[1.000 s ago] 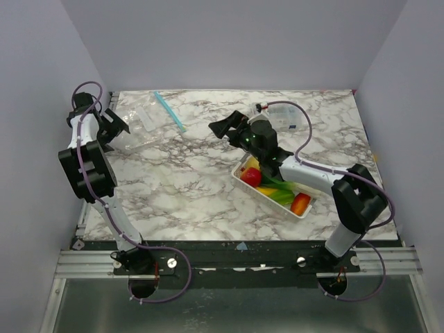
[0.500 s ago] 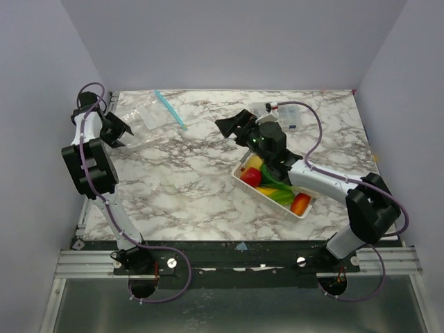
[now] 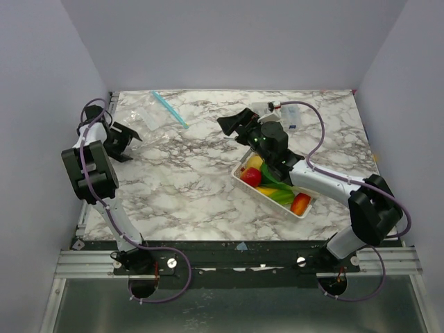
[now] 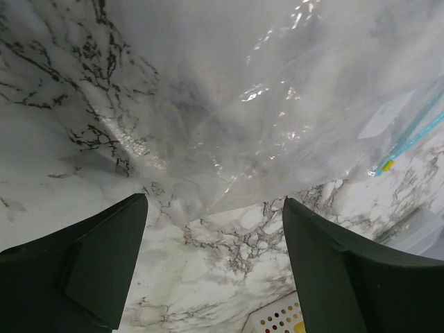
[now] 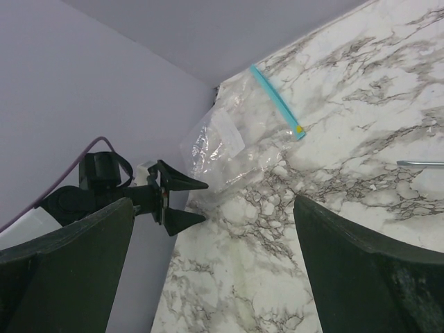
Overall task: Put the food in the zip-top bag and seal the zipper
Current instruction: Move the zipper food storage bag to the center of the board, then pick up the zipper food storage bag at the center of the board.
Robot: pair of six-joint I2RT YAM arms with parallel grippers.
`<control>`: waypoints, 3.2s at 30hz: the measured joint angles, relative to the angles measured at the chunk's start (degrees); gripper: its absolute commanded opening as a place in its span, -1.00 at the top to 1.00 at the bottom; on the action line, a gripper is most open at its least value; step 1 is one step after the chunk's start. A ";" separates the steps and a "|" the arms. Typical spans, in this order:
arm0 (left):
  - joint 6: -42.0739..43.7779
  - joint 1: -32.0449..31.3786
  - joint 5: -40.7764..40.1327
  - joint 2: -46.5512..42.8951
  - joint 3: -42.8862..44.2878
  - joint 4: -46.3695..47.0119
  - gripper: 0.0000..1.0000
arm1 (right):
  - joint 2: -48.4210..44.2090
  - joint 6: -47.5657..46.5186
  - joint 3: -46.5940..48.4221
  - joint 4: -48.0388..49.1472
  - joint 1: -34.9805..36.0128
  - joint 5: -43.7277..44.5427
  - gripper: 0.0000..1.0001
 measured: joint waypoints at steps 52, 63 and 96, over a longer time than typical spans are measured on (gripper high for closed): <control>18.78 -9.97 -22.71 -49.90 -35.26 -4.50 -0.43 | -2.43 -13.09 -0.90 -11.96 2.54 -1.03 -1.00; 15.63 -23.26 -30.45 -49.42 -27.23 -3.15 -0.57 | -2.67 -14.99 -0.92 -13.25 2.64 0.48 -1.00; 5.03 -42.16 -45.53 20.98 40.46 -32.83 -0.59 | -22.77 -17.55 -13.25 -18.84 2.64 18.67 -1.00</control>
